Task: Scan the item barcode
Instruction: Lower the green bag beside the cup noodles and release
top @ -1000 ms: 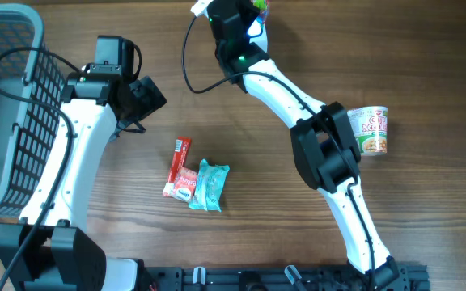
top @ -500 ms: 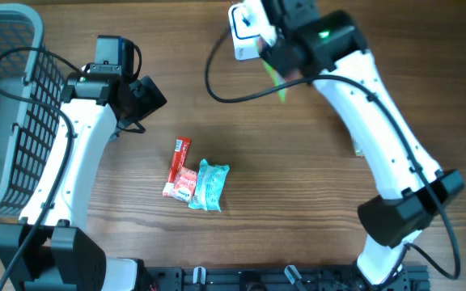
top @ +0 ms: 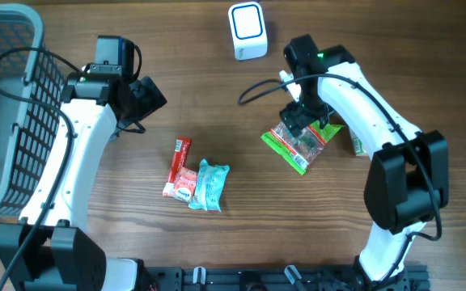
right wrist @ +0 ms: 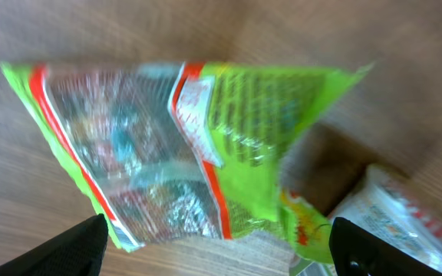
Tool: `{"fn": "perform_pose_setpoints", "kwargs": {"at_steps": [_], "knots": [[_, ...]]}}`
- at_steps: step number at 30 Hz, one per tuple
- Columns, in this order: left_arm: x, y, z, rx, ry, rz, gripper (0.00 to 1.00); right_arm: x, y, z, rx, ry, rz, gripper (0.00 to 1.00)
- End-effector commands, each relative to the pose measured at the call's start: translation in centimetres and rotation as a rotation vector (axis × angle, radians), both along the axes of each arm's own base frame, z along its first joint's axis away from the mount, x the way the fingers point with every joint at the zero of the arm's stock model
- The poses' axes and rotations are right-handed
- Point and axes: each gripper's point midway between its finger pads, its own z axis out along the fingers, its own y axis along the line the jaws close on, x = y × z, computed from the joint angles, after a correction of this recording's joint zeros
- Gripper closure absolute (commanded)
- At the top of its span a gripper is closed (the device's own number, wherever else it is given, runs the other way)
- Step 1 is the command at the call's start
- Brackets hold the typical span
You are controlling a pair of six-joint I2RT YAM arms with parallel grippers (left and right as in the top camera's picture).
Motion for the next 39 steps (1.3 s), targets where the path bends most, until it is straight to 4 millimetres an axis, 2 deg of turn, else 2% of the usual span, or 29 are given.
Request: {"fn": "perform_pose_setpoints", "kwargs": {"at_steps": [1, 3, 4, 5, 8, 9, 10, 11, 12, 14, 16, 19, 23, 26, 30, 34, 39], "knots": [[0.4, 0.2, 0.5, 0.006, -0.015, -0.008, 0.0, 0.8, 5.0, 3.7, 0.273, -0.067, -0.063, 0.06], [0.4, 0.2, 0.5, 0.006, -0.015, -0.008, 0.0, 0.6, 9.5, 4.8, 0.537, -0.02, -0.085, 0.05], [0.4, 0.2, 0.5, 0.006, -0.015, -0.008, 0.0, 0.8, 11.1, 5.2, 0.632, -0.009, -0.103, 0.05], [0.4, 0.2, 0.5, 0.006, -0.015, -0.008, 0.0, 0.9, 12.3, 5.4, 0.704, 0.006, -0.137, 0.0], [0.4, 0.2, 0.5, 0.006, -0.015, -0.008, 0.0, 0.7, 13.0, 3.5, 0.716, 0.049, -0.316, 0.0], [0.4, 0.2, 0.5, 0.006, -0.015, -0.008, 0.0, 0.3, 12.5, 1.9, 0.664, 0.054, -0.384, 0.11], [0.4, 0.2, 0.5, 0.006, -0.015, -0.008, 0.0, -0.1, 11.6, 0.5, 0.602, 0.04, -0.414, 0.58], [0.4, 0.2, 0.5, 0.006, -0.015, -0.008, 0.0, -0.5, 10.4, -1.1, 0.526, 0.026, -0.461, 0.82], [0.4, 0.2, 0.5, 0.006, -0.015, -0.008, 0.0, -1.0, 9.5, -2.5, 0.468, 0.012, -0.506, 0.91], [0.4, 0.2, 0.5, 0.006, -0.015, -0.008, 0.0, -2.2, 7.6, -5.4, 0.377, -0.009, -0.527, 0.96], [0.4, 0.2, 0.5, 0.006, -0.015, -0.008, 0.0, -2.7, 5.3, -6.6, 0.272, -0.042, -0.546, 0.96], [0.4, 0.2, 0.5, 0.006, -0.015, -0.008, 0.0, -3.9, 1.4, -6.7, 0.106, -0.044, -0.575, 0.96], [0.4, 0.2, 0.5, 0.006, -0.015, -0.008, 0.0, -6.0, -0.9, -6.6, 0.002, 0.033, -0.488, 0.95], [0.4, 0.2, 0.5, 0.006, -0.015, -0.008, 0.0, -6.6, -0.2, -6.5, 0.03, 0.071, -0.496, 0.96], [0.4, 0.2, 0.5, 0.006, -0.015, -0.008, 0.0, -5.7, 3.4, -6.6, 0.229, 0.102, -0.445, 0.96], [0.4, 0.2, 0.5, 0.006, -0.015, -0.008, 0.0, -5.2, 3.4, -6.7, 0.233, 0.083, -0.444, 0.95], [0.4, 0.2, 0.5, 0.006, -0.015, -0.008, 0.0, -5.1, 2.5, -7.4, 0.193, 0.052, -0.445, 0.95]]}}
